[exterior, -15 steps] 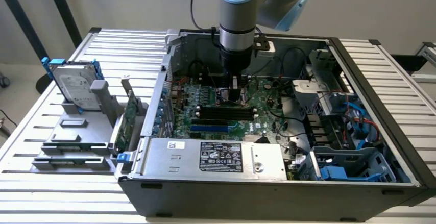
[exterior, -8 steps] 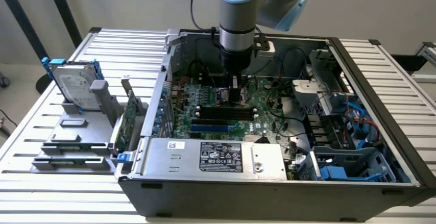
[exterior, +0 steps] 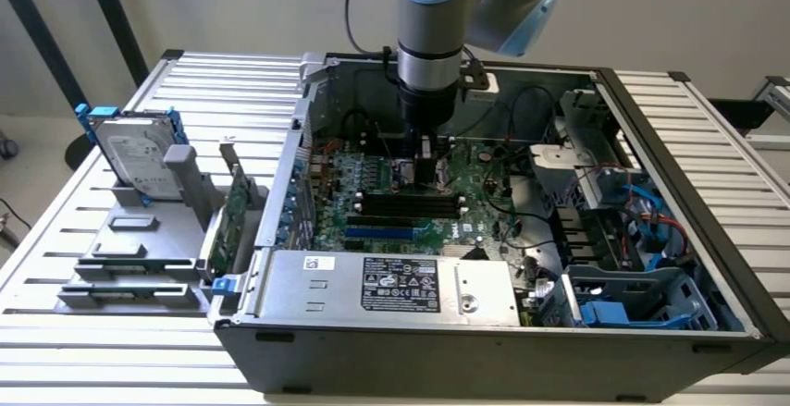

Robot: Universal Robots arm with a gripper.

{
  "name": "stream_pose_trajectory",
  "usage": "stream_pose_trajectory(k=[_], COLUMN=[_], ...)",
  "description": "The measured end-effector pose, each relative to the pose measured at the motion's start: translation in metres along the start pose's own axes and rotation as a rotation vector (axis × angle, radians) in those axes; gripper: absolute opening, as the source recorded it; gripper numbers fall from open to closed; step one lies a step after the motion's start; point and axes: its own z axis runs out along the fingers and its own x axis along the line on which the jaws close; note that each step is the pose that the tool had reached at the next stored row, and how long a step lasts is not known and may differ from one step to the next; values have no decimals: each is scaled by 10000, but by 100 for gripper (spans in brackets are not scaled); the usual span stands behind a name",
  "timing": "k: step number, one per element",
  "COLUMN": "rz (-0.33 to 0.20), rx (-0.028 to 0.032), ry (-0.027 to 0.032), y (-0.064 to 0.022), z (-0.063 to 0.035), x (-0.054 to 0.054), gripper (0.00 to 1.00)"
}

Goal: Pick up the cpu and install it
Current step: 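Place the cpu into insertion slot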

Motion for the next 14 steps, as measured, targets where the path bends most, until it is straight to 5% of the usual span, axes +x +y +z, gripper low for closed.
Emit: stream_pose_trajectory(k=[9, 12, 14], rz=[9, 15, 21], rx=[13, 66, 115], ry=[175, 272, 340], y=[-29, -76, -119], z=[-127, -152, -167], x=[4, 4, 4], gripper=[69, 69, 60])
